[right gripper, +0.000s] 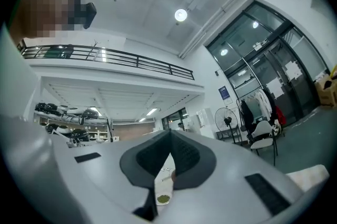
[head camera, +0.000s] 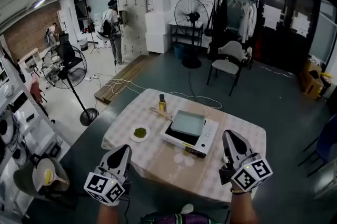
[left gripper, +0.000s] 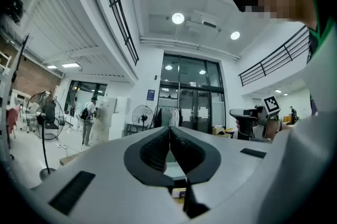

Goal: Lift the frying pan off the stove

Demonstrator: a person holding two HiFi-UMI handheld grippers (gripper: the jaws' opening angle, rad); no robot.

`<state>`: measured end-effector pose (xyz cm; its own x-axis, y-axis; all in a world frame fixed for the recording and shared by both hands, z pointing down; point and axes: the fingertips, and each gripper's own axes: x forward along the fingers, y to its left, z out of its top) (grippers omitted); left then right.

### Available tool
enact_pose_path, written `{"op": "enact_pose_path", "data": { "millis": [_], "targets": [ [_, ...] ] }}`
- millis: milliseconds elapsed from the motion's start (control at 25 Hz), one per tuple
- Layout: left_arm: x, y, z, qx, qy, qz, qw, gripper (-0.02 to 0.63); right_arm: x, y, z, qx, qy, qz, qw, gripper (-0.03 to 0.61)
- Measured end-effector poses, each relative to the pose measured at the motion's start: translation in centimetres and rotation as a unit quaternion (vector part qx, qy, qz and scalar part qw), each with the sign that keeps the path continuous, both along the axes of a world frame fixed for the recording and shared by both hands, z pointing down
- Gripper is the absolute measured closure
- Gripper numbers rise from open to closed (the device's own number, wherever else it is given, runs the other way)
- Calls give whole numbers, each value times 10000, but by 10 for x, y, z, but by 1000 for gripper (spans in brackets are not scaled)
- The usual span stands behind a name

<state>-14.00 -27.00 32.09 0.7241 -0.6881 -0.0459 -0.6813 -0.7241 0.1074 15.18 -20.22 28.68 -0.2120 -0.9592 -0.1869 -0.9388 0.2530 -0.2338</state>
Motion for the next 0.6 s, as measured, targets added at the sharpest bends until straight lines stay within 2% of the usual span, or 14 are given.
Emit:
{"op": "enact_pose_path", "data": {
  "millis": [160, 360, 600],
  "targets": [
    [30, -35, -3, 79, 3, 12, 10000, 591, 23, -28, 9, -45, 58, 29, 10000, 573],
    [50, -85, -5, 121, 13, 122, 9999, 591, 39, -65, 17, -135, 78, 177, 9997, 573],
    [74, -144, 0, 150, 1, 619, 9980, 591, 45, -103, 24, -191, 73, 482, 9986, 572]
  ]
}}
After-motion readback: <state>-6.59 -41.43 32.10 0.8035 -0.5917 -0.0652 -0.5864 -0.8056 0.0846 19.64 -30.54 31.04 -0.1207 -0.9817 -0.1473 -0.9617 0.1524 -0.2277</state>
